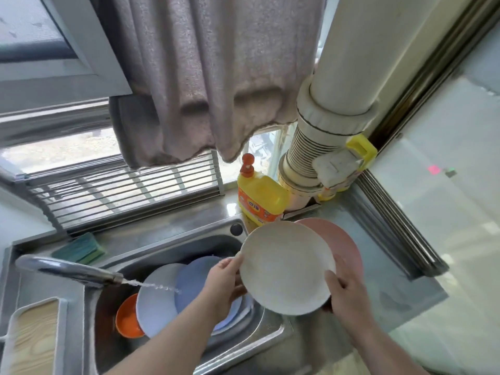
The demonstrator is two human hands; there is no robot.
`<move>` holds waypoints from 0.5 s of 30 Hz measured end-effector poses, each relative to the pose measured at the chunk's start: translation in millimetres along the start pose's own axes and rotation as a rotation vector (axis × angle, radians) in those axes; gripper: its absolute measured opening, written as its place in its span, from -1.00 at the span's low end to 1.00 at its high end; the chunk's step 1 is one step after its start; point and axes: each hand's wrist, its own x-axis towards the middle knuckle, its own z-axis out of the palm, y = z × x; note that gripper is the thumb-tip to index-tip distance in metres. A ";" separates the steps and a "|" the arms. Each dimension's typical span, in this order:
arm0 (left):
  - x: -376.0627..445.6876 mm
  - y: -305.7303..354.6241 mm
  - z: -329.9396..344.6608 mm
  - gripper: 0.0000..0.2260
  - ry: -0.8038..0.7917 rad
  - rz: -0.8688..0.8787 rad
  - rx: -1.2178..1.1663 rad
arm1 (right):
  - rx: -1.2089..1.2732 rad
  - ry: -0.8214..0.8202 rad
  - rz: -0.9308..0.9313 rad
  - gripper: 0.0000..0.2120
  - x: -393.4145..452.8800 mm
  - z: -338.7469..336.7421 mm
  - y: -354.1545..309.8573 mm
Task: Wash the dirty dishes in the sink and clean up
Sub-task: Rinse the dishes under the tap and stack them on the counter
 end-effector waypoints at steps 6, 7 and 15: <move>16.4 -4.1 74.7 -0.86 0.007 0.157 0.492 | -0.123 0.187 0.010 -0.63 59.0 -53.1 26.3; 19.8 -5.8 80.4 -0.83 0.043 0.187 0.600 | -0.138 0.165 0.018 -0.60 56.9 -54.9 14.4; 27.8 -11.8 92.8 -0.59 0.143 0.356 0.859 | -0.407 0.077 0.057 -0.42 78.1 -52.1 6.3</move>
